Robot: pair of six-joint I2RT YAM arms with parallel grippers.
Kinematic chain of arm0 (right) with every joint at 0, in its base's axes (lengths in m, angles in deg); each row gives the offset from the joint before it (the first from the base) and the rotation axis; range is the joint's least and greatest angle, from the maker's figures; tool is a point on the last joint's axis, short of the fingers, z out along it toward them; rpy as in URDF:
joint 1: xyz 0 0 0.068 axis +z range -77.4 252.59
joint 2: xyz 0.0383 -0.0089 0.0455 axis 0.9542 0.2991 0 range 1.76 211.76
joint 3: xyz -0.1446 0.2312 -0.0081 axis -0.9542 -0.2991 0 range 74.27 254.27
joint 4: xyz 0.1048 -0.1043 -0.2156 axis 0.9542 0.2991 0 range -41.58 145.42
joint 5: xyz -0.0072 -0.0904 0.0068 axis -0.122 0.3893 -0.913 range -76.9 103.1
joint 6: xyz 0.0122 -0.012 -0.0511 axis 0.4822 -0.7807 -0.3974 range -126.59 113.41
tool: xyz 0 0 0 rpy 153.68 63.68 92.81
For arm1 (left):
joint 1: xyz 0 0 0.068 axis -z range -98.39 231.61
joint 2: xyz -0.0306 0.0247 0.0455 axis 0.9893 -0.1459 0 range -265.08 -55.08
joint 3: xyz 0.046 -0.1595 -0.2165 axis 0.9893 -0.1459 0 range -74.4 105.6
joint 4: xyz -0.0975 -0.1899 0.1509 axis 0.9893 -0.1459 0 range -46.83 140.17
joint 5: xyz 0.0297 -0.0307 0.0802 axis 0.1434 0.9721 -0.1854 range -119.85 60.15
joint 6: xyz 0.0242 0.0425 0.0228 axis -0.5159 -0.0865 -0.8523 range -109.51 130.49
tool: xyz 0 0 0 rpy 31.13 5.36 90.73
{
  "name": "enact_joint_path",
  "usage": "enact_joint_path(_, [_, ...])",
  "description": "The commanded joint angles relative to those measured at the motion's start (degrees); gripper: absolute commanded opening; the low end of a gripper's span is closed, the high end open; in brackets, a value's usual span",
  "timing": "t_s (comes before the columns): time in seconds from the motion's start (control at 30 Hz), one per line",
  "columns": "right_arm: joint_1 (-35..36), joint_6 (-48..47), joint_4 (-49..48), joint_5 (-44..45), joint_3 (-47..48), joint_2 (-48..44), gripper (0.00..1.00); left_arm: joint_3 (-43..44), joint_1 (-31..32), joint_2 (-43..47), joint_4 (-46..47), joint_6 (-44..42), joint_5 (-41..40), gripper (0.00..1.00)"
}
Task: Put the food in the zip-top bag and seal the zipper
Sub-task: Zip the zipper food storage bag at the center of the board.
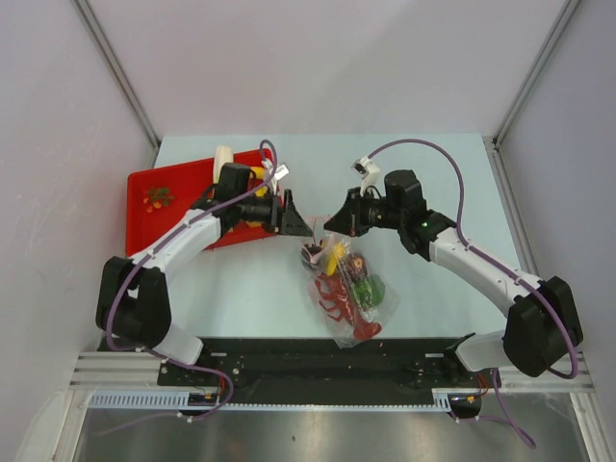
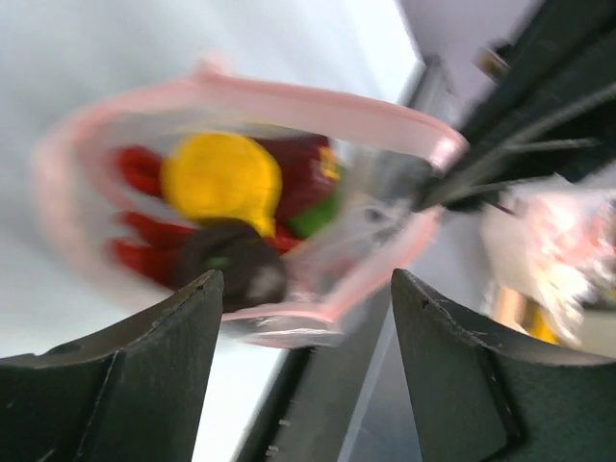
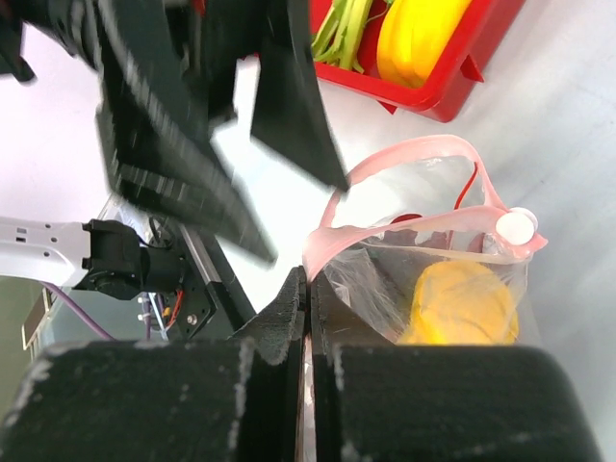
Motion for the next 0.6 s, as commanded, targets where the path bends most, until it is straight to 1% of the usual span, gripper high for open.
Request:
enact_joint_path(0.0, [0.1, -1.6, -2.3, -1.4, 0.1, -0.9, 0.0, 0.5, -3.0, 4.4, 1.3, -5.1, -12.0, 0.75])
enact_joint_path(0.07, [0.1, -2.4, -2.2, -1.5, 0.6, -1.3, 0.0, 1.2, -3.1, 2.9, -1.1, -7.1, -16.7, 0.75])
enact_joint_path(0.13, [0.1, -2.4, -2.2, -1.8, 0.8, -2.0, 0.0, 2.2, -2.7, 0.7, -2.3, -9.4, -19.2, 0.75])
enact_joint_path(0.17, [0.2, -2.3, -0.3, -2.1, 1.0, -2.4, 0.0, 2.9, -1.6, -0.1, -4.2, -10.4, -20.5, 0.75])
enact_joint_path(0.3, [1.2, -2.5, -0.8, -2.9, 1.0, -3.6, 0.0, 6.2, 1.4, -4.6, -6.0, -12.1, -22.0, 0.74])
enact_joint_path(0.37, [2.2, -4.0, -1.1, -3.3, 1.1, -4.4, 0.0, 8.4, 2.8, -7.0, -6.1, -10.7, -22.1, 0.72])
enact_joint_path(0.47, [4.1, -7.4, -0.4, -2.9, 1.0, -5.1, 0.0, 10.6, 4.9, -8.4, -4.8, -9.6, -20.3, 0.67])
enact_joint_path(0.57, [5.2, -10.0, 0.2, -2.2, 1.2, -5.9, 0.0, 13.5, 7.1, -8.9, -6.5, -12.3, -16.4, 0.52])
